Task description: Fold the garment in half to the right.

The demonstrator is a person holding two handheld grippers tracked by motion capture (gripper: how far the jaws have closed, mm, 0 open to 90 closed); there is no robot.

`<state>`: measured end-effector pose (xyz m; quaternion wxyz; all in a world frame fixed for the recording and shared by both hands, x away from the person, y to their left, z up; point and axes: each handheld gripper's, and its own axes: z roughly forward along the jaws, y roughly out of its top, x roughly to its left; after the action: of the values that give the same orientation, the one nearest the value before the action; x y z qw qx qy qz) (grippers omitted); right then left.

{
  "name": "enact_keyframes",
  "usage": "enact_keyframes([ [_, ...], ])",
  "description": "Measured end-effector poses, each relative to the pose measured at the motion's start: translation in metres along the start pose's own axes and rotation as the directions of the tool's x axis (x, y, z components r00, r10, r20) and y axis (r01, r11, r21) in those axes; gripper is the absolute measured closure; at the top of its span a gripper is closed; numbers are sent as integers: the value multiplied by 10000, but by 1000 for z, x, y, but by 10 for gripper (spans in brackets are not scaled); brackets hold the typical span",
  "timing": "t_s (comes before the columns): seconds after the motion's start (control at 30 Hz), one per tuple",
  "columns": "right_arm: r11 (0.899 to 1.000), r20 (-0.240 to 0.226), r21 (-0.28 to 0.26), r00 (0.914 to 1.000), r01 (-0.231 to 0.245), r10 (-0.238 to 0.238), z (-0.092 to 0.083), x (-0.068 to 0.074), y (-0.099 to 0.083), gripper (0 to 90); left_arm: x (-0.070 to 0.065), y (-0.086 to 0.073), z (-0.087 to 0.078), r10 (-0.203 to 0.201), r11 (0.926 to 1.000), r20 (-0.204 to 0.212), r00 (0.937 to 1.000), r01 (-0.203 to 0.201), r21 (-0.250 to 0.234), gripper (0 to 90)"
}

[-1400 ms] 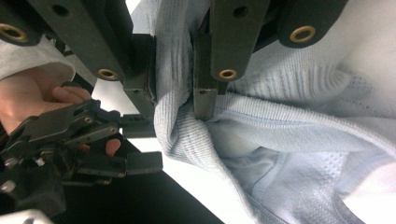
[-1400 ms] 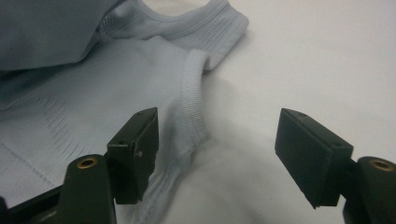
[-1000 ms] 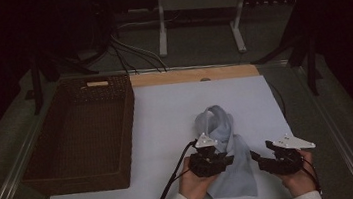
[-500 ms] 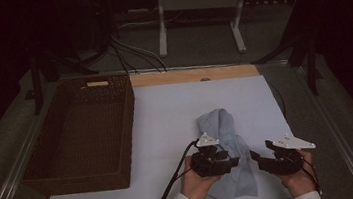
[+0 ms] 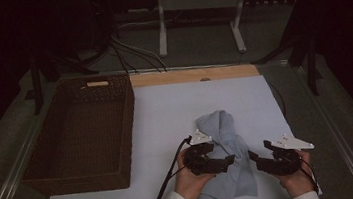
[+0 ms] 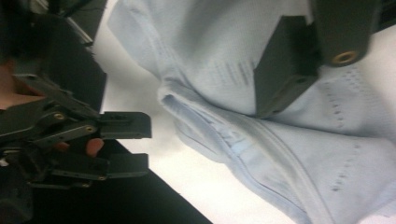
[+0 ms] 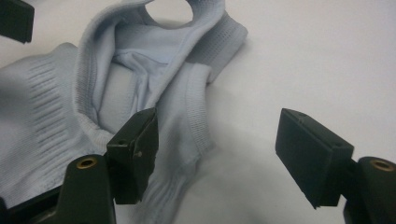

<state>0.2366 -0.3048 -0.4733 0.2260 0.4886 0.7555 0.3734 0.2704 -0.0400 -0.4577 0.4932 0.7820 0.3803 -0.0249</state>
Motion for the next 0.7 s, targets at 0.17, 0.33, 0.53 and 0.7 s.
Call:
enact_keyframes([
  [0.17,10000,-23,-14,10000,13,-13,0,1,1,305,3,0,-5,72,10000,-189,9998,-73,-48,129],
  [0.33,10000,-49,-56,10000,18,-18,1,2,1,306,7,-2,-9,86,9999,-371,9993,-90,-85,102],
  [0.53,10000,-113,-82,9999,39,-40,2,5,3,315,10,-5,-14,129,9998,-491,9987,-135,-129,74],
  [0.7,9999,-153,-117,9998,99,-101,3,8,5,340,12,-9,-18,146,9998,-540,9984,-153,-129,73],
])
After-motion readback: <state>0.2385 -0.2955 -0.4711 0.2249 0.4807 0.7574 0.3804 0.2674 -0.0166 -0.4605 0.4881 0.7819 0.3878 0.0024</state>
